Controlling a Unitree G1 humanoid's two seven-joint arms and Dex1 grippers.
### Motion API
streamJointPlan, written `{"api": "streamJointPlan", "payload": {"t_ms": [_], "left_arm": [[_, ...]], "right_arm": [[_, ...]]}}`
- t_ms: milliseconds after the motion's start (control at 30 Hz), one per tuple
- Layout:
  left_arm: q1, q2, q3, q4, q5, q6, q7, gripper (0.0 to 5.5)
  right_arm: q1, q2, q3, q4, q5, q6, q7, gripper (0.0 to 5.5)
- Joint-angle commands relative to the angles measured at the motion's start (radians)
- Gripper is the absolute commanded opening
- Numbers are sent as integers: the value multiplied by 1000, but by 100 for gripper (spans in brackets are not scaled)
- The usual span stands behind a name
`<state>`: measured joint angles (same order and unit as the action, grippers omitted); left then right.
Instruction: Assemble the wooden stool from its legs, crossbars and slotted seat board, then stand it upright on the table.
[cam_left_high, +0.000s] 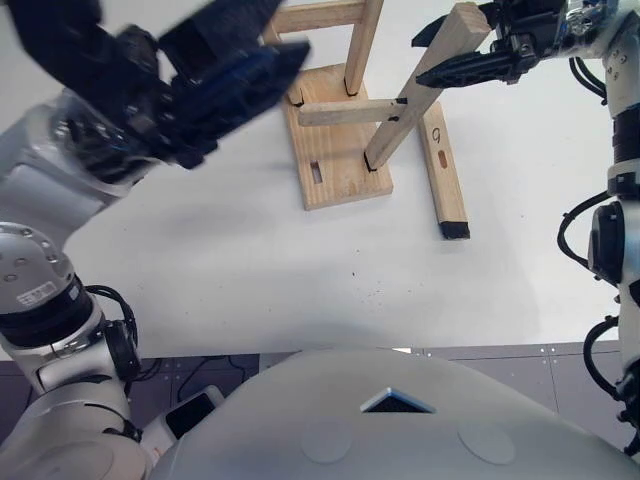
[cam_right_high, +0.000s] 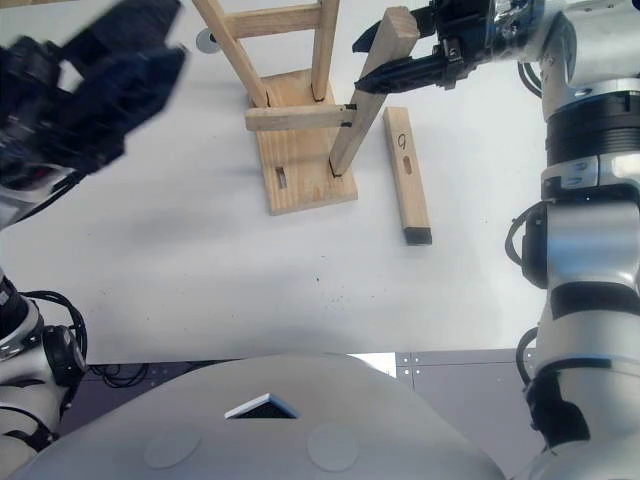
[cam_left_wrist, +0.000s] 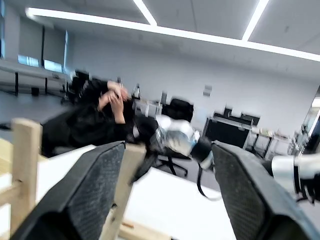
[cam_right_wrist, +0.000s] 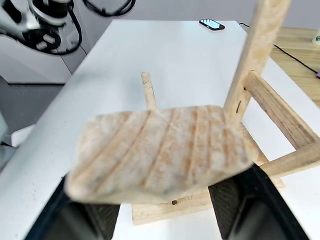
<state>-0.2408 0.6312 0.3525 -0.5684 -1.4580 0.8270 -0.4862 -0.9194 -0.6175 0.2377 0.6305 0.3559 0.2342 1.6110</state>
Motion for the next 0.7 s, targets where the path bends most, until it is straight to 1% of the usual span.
{"api": "streamJointPlan", "payload": {"t_ms": [33,133,200,300,433,500,533,600,700], "left_arm": [[-12,26,24,46,-6,-17,41,315],[-18,11,12,73,-6,-29,68,315],[-23,-3,-4,91,7,-37,92,315],[-25,-23,-18,100,13,-47,117,315],[4,-51,-25,100,14,-64,145,315],[18,-75,-8,117,-2,-78,156,315],[22,-88,-1,138,-3,-89,167,315],[17,-111,6,170,2,-107,179,315],[-5,-149,26,209,-18,-142,178,315]], "right_arm": [[163,-64,61,-74,-92,15,-6,213],[245,-66,112,-138,-144,48,-73,213],[248,-32,143,-139,-159,122,-134,213],[221,-2,141,-196,-107,215,-158,213],[130,66,46,-232,-27,329,-287,213],[100,72,5,-243,2,380,-321,213],[90,69,-5,-251,6,391,-321,249],[83,53,-9,-286,17,410,-310,286],[106,6,-34,-424,82,453,-240,337]]}}
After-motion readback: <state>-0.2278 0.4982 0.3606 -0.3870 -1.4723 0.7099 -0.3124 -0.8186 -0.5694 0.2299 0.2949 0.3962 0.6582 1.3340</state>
